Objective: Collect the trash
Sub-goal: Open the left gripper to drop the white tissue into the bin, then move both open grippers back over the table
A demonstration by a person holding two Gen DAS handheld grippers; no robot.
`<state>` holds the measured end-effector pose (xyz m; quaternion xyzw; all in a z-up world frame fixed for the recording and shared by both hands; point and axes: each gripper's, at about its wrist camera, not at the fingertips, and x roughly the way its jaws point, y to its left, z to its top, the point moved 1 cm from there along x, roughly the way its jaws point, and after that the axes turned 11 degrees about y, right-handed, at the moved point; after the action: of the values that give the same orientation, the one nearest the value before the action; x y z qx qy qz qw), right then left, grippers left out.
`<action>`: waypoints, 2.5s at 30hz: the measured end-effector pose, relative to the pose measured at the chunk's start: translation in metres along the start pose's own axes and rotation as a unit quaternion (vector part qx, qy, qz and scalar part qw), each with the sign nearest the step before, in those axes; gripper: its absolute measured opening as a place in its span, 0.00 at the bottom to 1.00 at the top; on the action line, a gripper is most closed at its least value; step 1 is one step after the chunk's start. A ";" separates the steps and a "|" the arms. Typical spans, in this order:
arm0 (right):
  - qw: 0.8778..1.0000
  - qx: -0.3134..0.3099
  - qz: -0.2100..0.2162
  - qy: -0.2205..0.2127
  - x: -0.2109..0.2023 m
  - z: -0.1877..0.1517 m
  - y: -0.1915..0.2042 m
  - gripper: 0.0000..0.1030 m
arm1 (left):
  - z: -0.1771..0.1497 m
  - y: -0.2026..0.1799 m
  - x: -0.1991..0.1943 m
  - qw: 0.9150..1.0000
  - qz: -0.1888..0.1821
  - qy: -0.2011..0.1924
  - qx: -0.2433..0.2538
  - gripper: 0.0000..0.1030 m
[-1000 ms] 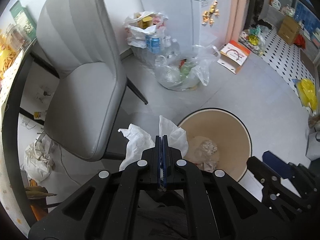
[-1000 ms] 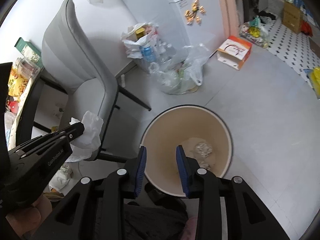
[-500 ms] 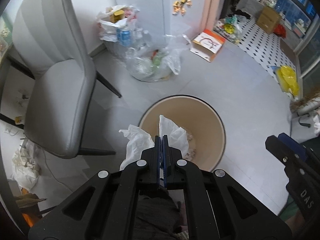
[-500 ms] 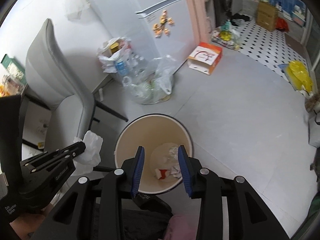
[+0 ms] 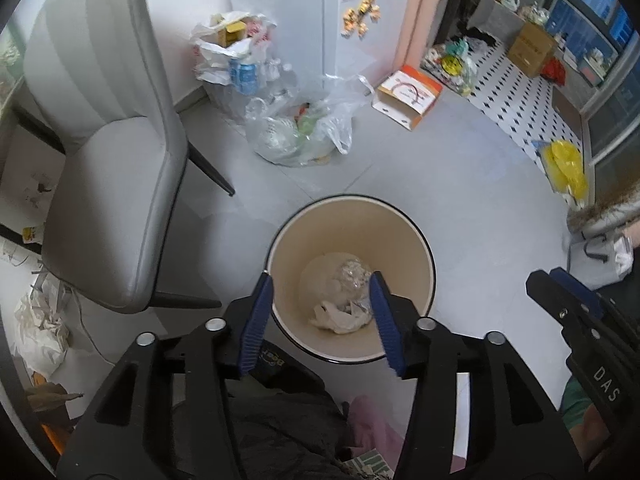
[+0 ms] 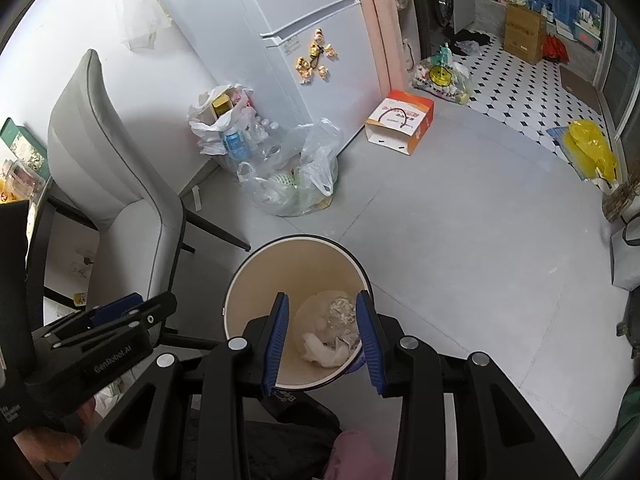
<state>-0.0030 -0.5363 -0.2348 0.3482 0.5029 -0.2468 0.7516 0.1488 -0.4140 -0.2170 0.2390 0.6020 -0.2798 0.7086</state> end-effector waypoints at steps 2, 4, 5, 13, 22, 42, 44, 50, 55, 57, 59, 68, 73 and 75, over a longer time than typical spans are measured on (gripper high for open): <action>1.000 -0.004 0.002 -0.005 -0.005 0.000 0.004 0.38 | -0.001 0.005 -0.011 1.000 0.004 -0.011 -0.005 0.58; 1.000 -0.009 0.004 -0.009 -0.010 0.000 0.008 0.39 | -0.002 0.009 -0.020 1.000 0.007 -0.019 -0.008 0.60; 1.000 -0.012 0.006 -0.011 -0.012 0.000 0.011 0.39 | -0.003 0.012 -0.025 1.000 0.008 -0.023 -0.011 0.63; 0.998 -0.050 0.017 -0.025 -0.038 -0.005 0.047 0.49 | -0.016 0.048 -0.065 0.997 0.015 -0.060 -0.054 0.66; 0.992 -0.110 0.023 -0.060 -0.081 -0.019 0.114 0.64 | -0.051 0.104 -0.121 0.986 0.039 -0.118 -0.113 0.71; 0.962 -0.237 0.047 -0.130 -0.154 -0.096 0.261 0.92 | -0.193 0.240 -0.222 0.933 0.092 -0.231 -0.261 0.94; 0.957 -0.251 0.050 -0.133 -0.159 -0.106 0.276 0.92 | -0.207 0.251 -0.227 0.927 0.095 -0.238 -0.272 0.94; 0.944 -0.291 0.062 -0.140 -0.173 -0.141 0.315 0.92 | -0.249 0.284 -0.240 0.912 0.099 -0.249 -0.311 0.94; 0.933 -0.323 0.074 -0.139 -0.179 -0.168 0.341 0.93 | -0.281 0.306 -0.246 0.900 0.105 -0.256 -0.338 0.94; 0.928 -0.335 0.079 -0.141 -0.183 -0.179 0.352 0.93 | -0.291 0.311 -0.248 0.895 0.110 -0.258 -0.346 0.94; 0.924 -0.344 0.083 -0.143 -0.184 -0.187 0.361 0.92 | -0.304 0.317 -0.250 0.891 0.114 -0.258 -0.356 0.94; 0.904 -0.392 0.081 -0.151 -0.192 -0.230 0.403 0.92 | -0.350 0.348 -0.257 0.870 0.140 -0.259 -0.396 0.94; 0.895 -0.410 0.086 -0.151 -0.193 -0.245 0.414 0.92 | -0.366 0.356 -0.256 0.862 0.155 -0.255 -0.409 0.94; 0.894 -0.412 0.088 -0.154 -0.194 -0.248 0.417 0.92 | -0.371 0.357 -0.256 0.861 0.160 -0.253 -0.411 0.94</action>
<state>0.0810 -0.0755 -0.0029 0.0078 0.4051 -0.0013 0.9143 0.0960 0.1244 -0.0237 -0.0602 0.4156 0.0598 0.9056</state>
